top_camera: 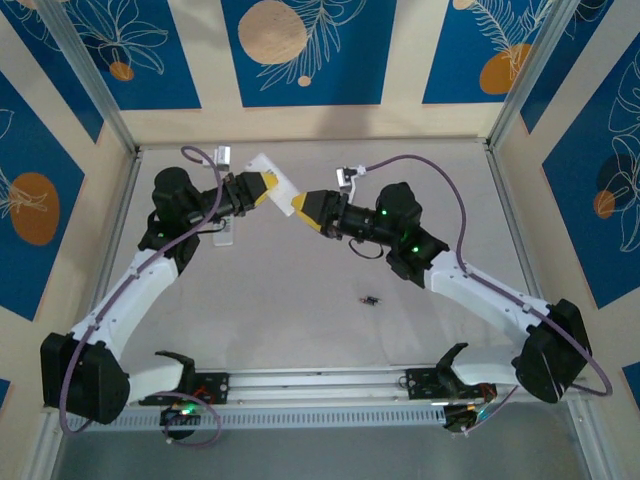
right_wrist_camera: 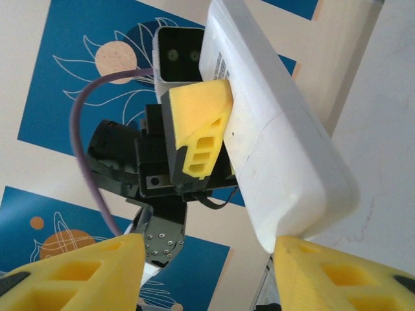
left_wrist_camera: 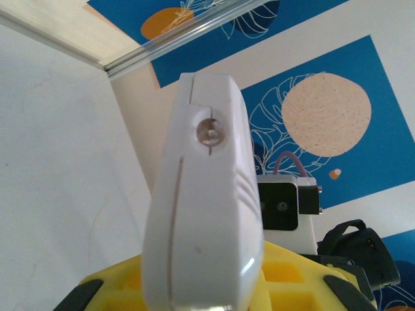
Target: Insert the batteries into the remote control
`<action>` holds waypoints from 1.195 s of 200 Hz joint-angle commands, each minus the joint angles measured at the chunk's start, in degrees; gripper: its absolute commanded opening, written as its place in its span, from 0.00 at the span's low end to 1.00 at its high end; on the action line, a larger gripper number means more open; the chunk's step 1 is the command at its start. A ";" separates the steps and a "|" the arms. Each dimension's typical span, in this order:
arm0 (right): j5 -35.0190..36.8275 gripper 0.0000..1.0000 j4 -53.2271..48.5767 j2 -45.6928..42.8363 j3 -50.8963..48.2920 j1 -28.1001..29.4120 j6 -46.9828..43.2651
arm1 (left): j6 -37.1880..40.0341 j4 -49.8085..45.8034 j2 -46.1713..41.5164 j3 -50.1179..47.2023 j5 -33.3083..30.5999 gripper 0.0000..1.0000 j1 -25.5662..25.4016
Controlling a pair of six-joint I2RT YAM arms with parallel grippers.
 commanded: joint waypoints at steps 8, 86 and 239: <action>2.03 0.48 0.19 2.82 2.91 0.51 0.66 | 7.31 -5.65 -3.06 3.06 -2.88 0.00 -1.71; 3.79 0.56 -9.12 3.78 4.59 0.95 1.48 | 9.62 -8.11 -4.34 3.88 -3.91 0.00 -2.25; 2.12 0.56 -13.42 5.08 6.06 0.60 3.19 | 13.29 -12.41 -6.00 3.80 -5.22 0.00 -2.41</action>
